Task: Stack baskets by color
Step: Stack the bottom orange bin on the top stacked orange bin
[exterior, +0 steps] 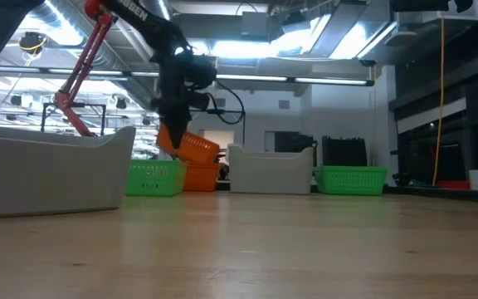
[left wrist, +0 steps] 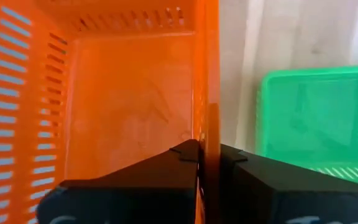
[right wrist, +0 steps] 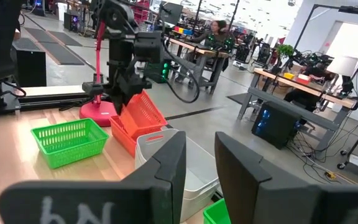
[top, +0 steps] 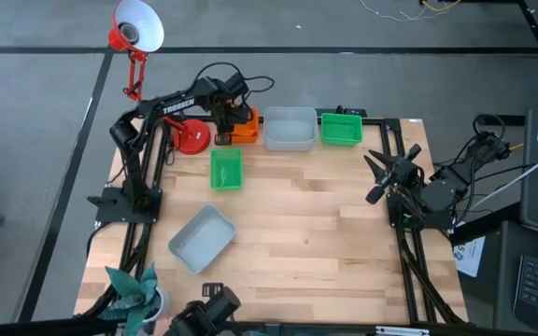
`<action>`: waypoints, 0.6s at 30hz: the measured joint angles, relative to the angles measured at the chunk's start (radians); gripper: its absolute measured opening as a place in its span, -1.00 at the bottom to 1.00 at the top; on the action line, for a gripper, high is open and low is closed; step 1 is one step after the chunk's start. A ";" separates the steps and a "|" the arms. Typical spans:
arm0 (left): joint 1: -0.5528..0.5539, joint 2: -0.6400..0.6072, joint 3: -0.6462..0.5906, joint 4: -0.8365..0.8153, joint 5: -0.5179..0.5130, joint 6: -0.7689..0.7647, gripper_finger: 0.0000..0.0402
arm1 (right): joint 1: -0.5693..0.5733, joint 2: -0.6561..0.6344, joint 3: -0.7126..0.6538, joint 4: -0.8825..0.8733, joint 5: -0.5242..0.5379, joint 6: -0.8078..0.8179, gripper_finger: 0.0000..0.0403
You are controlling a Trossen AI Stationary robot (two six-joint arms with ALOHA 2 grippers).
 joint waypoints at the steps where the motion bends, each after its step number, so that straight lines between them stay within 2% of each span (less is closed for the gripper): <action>1: -0.003 0.000 -0.011 0.018 -0.002 -0.008 -1.00 | 0.000 0.000 0.000 0.000 0.000 0.000 -0.57; 8: -0.041 0.000 -0.017 0.124 -0.028 -0.022 -0.94 | 0.000 0.000 0.000 0.000 0.000 0.003 -0.57; 18: -0.061 0.000 -0.017 0.121 -0.089 -0.052 -0.78 | 0.000 0.000 0.000 -0.005 -0.006 0.003 -0.57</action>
